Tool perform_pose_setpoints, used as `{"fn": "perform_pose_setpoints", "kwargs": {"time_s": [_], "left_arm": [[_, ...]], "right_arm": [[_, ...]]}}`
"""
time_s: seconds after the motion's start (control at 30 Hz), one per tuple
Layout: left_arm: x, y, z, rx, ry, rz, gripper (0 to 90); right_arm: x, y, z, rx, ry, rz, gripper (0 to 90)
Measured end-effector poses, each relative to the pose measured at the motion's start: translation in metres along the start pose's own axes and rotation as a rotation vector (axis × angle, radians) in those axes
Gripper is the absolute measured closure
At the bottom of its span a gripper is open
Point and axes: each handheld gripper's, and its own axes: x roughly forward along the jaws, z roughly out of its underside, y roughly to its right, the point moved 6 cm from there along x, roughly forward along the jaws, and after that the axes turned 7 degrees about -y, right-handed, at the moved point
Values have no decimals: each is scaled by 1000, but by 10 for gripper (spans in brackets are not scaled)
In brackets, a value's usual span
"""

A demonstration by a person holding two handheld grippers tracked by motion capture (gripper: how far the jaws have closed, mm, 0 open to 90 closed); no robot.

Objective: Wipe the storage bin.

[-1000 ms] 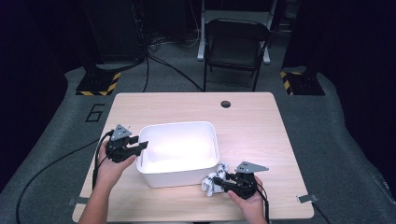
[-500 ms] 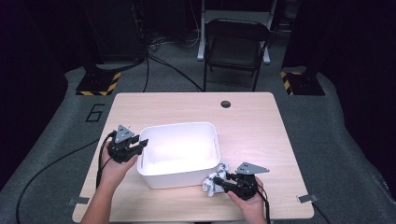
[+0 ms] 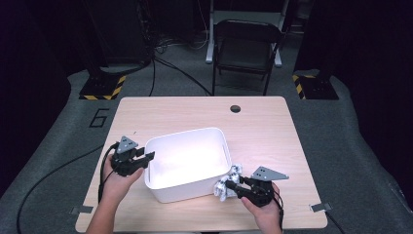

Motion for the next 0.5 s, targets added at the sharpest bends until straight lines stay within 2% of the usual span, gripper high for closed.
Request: {"fn": "perform_pose_setpoints", "kwargs": {"time_s": [0.13,0.23,0.33,0.37,0.4,0.43,0.5], "left_arm": [[1,0,-1,0,0,13,563],[3,-5,-4,37,27,22,547],[9,-9,-6,34,42,40,528],[11,-10,-7,25,54,41,530],[12,-10,-8,43,43,57,547],[13,-10,-8,49,47,55,551],[14,-11,-8,48,55,63,556]], "right_arm": [[-3,2,-2,-3,14,-3,628],[-3,3,0,0,9,1,627],[0,4,3,6,3,-4,623],[2,5,4,8,-5,-7,623],[4,5,6,7,-14,-7,623],[7,6,9,1,-33,1,623],[12,7,15,10,-59,0,623]]}}
